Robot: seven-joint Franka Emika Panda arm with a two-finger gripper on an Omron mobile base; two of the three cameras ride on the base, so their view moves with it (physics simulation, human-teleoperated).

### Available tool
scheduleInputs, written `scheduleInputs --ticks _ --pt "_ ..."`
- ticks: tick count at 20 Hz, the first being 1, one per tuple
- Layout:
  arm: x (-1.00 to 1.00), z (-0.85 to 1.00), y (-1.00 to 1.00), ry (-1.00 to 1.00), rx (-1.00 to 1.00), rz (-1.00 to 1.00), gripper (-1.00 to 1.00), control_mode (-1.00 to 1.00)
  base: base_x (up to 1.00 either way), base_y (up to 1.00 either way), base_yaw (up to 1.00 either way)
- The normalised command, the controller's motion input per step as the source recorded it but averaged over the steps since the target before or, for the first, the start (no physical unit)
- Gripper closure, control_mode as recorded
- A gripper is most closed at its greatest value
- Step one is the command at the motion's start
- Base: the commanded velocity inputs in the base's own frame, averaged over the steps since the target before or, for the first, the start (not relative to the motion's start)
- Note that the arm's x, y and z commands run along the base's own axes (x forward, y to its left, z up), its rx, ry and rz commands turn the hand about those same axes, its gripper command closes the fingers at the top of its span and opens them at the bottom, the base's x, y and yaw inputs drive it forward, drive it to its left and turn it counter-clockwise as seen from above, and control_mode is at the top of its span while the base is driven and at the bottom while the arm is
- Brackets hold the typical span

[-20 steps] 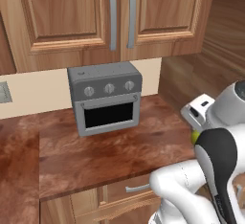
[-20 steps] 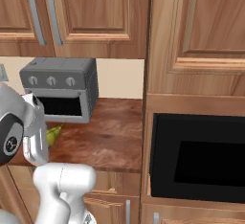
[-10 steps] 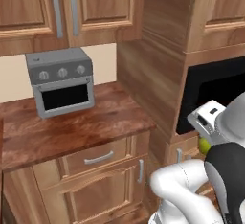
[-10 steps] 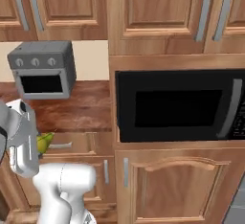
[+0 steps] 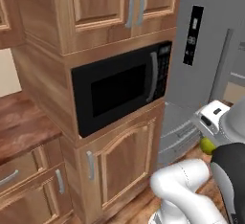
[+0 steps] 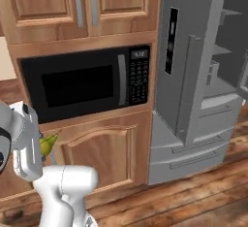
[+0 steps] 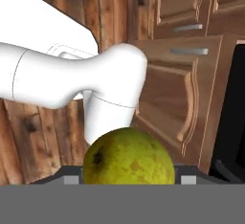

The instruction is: Place the beer on the top shelf of the fridge to keep it out of children's reach, and place the lemon and pear on lower shelves for easy access.

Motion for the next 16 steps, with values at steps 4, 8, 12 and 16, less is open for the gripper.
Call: scheduleInputs --ticks 4,8,12,16 --pt "0.0 0.0 0.0 0.0 0.0 0.0 1.0 1.0 0.0 -1.0 -0.52" --pt "0.0 0.0 0.0 0.0 0.0 0.0 1.0 1.0 0.04 -1.0 -0.47" --pt "0.0 0.0 0.0 0.0 0.0 0.0 1.0 1.0 0.34 -0.92 -0.41" --pt "0.0 0.0 0.0 0.0 0.0 0.0 1.0 1.0 0.59 -0.81 -0.34"
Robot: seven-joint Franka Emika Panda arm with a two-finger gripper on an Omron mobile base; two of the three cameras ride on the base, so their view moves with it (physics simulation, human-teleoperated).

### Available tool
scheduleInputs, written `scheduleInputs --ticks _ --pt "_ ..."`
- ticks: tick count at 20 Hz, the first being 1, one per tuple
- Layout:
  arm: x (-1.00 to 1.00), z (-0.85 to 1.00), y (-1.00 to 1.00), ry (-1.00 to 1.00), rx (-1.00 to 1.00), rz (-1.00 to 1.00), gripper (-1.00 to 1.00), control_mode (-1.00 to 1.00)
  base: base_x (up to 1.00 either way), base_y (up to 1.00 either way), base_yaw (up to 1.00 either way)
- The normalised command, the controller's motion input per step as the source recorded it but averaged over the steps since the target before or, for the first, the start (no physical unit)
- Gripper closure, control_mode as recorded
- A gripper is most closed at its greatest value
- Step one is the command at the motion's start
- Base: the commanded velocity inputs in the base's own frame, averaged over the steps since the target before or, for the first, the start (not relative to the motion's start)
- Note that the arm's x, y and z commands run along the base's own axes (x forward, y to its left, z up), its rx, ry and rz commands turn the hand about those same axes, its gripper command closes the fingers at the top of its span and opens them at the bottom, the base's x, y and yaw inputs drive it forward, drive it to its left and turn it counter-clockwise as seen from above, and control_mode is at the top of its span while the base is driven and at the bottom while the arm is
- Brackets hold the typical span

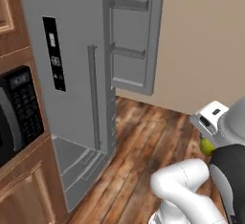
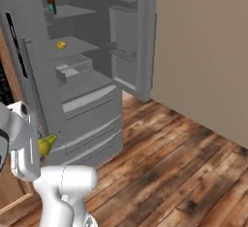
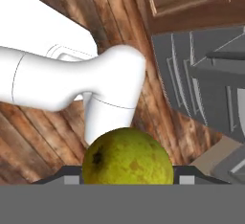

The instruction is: Place the beer on the top shelf of the fridge to keep it out of children's reach, and place the lemon and pear on lower shelves for easy access.

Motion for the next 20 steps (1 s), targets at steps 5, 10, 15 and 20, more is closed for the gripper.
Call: scheduleInputs --ticks 5,10,15,20 --pt "0.0 0.0 0.0 0.0 0.0 0.0 1.0 1.0 0.77 -0.68 -0.22" --pt "0.0 0.0 0.0 0.0 0.0 0.0 1.0 1.0 0.72 -0.72 0.09" --pt "0.0 0.0 0.0 0.0 0.0 0.0 1.0 1.0 0.62 -0.56 0.41" --pt "0.0 0.0 0.0 0.0 0.0 0.0 1.0 1.0 0.41 -0.21 0.62"
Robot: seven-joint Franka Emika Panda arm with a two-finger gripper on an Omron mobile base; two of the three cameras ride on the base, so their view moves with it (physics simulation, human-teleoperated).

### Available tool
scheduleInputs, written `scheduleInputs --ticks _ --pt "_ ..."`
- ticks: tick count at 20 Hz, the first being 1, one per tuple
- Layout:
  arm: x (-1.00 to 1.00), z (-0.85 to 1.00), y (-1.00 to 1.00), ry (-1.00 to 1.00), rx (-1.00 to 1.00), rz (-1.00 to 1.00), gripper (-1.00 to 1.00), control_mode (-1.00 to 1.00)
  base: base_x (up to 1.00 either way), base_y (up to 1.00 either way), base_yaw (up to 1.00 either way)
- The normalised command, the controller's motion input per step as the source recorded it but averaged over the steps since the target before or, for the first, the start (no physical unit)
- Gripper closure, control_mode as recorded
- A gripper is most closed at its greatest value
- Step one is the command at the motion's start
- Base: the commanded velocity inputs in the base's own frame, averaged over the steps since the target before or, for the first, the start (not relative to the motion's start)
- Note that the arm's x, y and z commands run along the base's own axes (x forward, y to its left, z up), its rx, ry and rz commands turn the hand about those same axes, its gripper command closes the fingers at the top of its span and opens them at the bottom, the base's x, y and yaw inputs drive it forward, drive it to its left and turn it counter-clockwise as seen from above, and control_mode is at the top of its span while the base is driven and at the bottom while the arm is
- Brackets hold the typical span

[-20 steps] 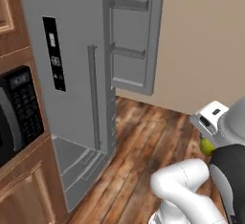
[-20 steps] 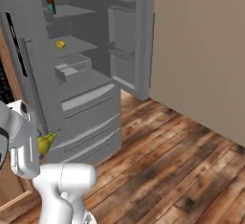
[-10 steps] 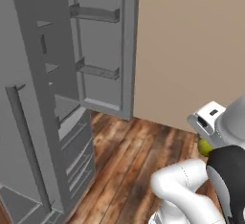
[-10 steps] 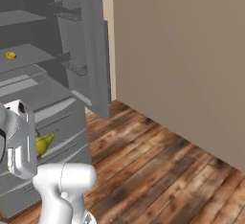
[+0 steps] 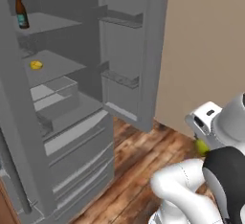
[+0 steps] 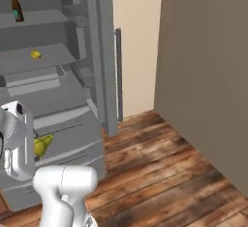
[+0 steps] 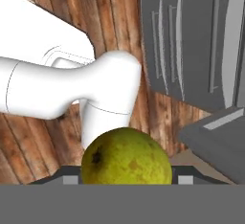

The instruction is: Place the beer on the top shelf of the fridge to keep it out of children's reach, and place the lemon and pear on lower shelves for easy access.

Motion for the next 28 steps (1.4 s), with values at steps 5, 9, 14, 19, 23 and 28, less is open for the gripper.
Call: scheduleInputs --ticks 5,9,14,19,23,28 --pt "0.0 0.0 0.0 0.0 0.0 0.0 1.0 1.0 0.44 0.0 0.68" --pt "0.0 0.0 0.0 0.0 0.0 0.0 1.0 1.0 0.5 -0.08 0.61" --pt "0.0 0.0 0.0 0.0 0.0 0.0 1.0 1.0 0.42 -0.33 0.52" --pt "0.0 0.0 0.0 0.0 0.0 0.0 1.0 1.0 0.2 -0.65 0.19" --pt "0.0 0.0 0.0 0.0 0.0 0.0 1.0 1.0 0.43 -0.37 0.1" --pt "0.0 0.0 0.0 0.0 0.0 0.0 1.0 1.0 0.53 -0.01 0.06"
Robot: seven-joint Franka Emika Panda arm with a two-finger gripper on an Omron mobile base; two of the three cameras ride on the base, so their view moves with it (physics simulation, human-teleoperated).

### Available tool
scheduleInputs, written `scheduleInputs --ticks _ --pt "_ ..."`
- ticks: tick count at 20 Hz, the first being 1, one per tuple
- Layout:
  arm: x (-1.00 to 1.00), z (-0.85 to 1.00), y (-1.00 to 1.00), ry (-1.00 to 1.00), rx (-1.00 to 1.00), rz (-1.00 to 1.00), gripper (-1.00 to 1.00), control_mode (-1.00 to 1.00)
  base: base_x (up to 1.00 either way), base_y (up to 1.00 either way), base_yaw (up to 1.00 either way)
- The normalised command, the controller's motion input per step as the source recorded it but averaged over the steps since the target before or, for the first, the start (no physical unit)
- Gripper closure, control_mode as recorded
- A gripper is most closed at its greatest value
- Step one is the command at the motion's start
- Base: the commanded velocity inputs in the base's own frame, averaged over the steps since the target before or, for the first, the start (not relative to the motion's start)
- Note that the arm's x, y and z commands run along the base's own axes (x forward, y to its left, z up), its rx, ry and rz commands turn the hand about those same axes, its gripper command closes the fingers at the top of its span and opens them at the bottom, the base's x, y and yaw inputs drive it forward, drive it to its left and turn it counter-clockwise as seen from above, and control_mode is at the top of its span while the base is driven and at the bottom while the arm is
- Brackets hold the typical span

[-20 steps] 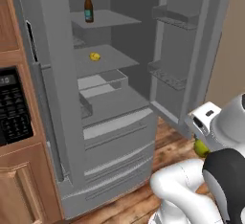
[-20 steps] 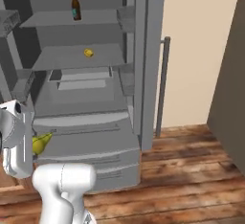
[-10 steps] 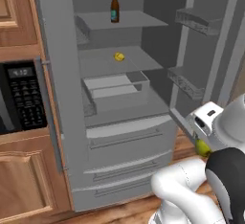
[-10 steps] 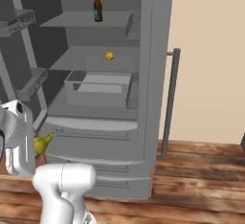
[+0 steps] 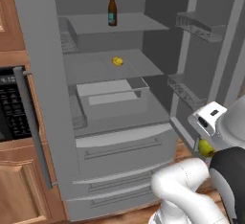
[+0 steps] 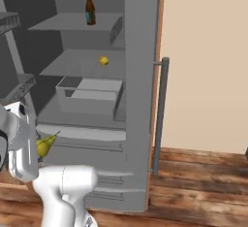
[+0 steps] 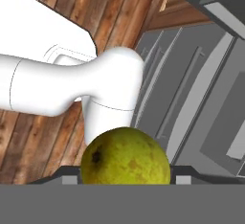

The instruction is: Place the beer on the top shelf of the fridge to keep it out of children's reach, and place the lemon and pear on lower shelves for easy access.

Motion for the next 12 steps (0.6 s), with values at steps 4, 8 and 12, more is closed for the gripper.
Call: scheduleInputs --ticks 4,8,12 --pt "0.0 0.0 0.0 0.0 0.0 0.0 1.0 1.0 0.56 0.04 0.04" --pt "0.0 0.0 0.0 0.0 0.0 0.0 1.0 1.0 0.57 0.11 0.03" --pt "0.0 0.0 0.0 0.0 0.0 0.0 1.0 1.0 0.57 0.22 0.01"
